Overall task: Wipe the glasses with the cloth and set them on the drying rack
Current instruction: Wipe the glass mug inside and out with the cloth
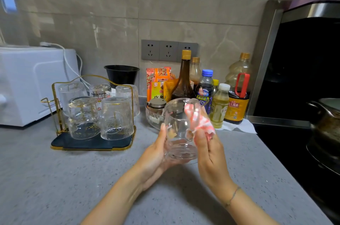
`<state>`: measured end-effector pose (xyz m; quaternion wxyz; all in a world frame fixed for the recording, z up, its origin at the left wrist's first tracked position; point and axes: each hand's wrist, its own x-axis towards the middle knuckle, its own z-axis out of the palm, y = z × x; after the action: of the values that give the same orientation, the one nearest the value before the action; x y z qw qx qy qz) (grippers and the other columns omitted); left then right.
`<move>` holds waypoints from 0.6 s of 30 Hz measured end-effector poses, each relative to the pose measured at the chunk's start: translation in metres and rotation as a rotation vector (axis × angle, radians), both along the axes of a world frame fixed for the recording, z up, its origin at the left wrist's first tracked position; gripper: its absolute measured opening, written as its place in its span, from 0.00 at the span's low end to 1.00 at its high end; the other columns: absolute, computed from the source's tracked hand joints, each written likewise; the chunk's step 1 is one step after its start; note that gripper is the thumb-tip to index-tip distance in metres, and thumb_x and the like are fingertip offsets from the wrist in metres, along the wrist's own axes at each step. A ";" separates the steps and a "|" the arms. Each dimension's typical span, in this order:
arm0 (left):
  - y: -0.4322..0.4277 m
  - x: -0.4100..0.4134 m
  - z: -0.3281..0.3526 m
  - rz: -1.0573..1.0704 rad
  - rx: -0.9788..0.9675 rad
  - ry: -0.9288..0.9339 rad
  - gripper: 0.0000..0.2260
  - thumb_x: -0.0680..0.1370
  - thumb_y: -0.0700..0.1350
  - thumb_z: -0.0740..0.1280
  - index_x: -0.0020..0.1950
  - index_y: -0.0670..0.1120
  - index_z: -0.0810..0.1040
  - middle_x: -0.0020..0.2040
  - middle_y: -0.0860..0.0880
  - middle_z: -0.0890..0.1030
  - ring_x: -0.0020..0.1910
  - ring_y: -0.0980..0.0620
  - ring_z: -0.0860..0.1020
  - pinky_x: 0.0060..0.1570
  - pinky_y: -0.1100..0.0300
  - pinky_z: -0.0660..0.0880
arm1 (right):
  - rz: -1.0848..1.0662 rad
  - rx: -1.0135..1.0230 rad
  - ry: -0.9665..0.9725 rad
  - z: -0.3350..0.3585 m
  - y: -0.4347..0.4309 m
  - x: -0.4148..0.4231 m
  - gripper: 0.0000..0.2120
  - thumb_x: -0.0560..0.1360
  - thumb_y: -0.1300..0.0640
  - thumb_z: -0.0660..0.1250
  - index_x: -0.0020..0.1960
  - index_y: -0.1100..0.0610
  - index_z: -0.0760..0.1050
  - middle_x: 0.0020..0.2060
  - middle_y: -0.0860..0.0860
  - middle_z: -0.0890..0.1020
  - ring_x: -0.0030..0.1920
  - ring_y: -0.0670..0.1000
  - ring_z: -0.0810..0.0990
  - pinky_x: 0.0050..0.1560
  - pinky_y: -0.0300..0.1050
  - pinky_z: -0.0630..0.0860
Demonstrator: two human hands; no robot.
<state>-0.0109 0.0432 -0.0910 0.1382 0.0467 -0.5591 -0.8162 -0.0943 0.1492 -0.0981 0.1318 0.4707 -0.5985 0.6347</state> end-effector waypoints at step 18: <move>0.001 -0.002 -0.008 0.088 0.102 0.147 0.43 0.51 0.69 0.77 0.59 0.46 0.82 0.56 0.40 0.83 0.49 0.47 0.84 0.45 0.53 0.82 | 0.008 -0.024 0.288 -0.001 0.000 0.018 0.20 0.82 0.53 0.56 0.69 0.61 0.70 0.70 0.47 0.72 0.72 0.50 0.67 0.71 0.48 0.66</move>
<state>-0.0125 0.0444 -0.0993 0.2118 0.0184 -0.5024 -0.8381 -0.0760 0.1489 -0.0987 0.2195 0.5575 -0.5640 0.5682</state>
